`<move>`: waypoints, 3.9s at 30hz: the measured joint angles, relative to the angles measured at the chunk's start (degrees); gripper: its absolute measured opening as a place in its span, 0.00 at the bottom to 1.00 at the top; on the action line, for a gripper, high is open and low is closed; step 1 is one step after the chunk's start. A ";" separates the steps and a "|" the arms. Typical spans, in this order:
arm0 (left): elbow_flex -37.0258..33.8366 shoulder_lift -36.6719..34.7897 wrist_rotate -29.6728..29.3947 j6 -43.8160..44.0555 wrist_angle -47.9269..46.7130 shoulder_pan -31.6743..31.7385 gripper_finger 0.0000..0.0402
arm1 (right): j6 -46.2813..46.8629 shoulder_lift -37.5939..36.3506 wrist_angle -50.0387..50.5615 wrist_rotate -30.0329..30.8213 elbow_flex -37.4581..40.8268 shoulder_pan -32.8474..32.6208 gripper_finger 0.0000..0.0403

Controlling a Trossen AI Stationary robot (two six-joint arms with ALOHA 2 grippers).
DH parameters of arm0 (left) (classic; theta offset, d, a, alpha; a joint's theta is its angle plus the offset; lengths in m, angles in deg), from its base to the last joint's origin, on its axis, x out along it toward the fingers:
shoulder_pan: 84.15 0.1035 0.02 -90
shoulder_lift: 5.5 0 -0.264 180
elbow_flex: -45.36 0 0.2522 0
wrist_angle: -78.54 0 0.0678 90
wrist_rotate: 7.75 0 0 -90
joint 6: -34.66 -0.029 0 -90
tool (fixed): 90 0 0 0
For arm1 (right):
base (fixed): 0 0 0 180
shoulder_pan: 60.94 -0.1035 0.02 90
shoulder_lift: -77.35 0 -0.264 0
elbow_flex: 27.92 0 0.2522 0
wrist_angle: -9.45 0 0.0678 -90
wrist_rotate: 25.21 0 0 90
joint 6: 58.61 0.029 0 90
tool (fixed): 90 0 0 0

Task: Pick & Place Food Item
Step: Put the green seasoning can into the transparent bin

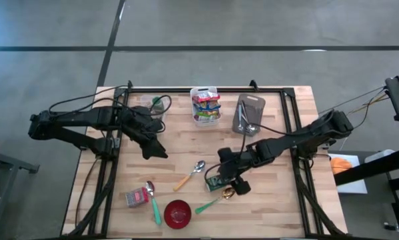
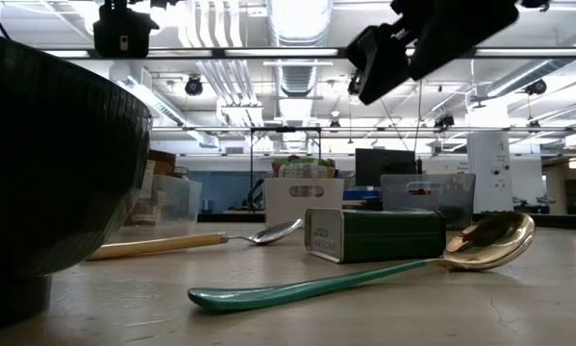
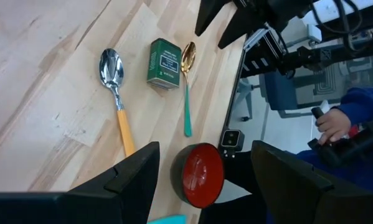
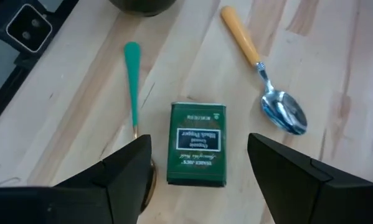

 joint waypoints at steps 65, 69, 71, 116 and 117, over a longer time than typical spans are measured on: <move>0.00 0.00 -3.63 -1.12 -0.01 0.00 0.64 | 12.02 13.53 6.91 0.03 -16.00 -2.56 0.98; 0.00 0.00 -3.63 -1.29 0.00 0.00 0.64 | 10.93 13.53 7.11 2.35 -15.97 -2.56 0.93; 0.00 0.00 -3.63 -1.29 0.00 0.00 0.64 | 11.56 13.53 7.10 4.34 -15.95 -2.56 0.92; 0.00 0.00 -5.99 -1.29 0.04 0.00 0.64 | 3.20 22.43 15.92 8.78 -13.50 -2.60 0.91; 0.00 0.00 -5.99 -1.29 0.04 0.00 0.64 | 3.09 22.43 15.55 8.78 -13.16 -2.60 0.91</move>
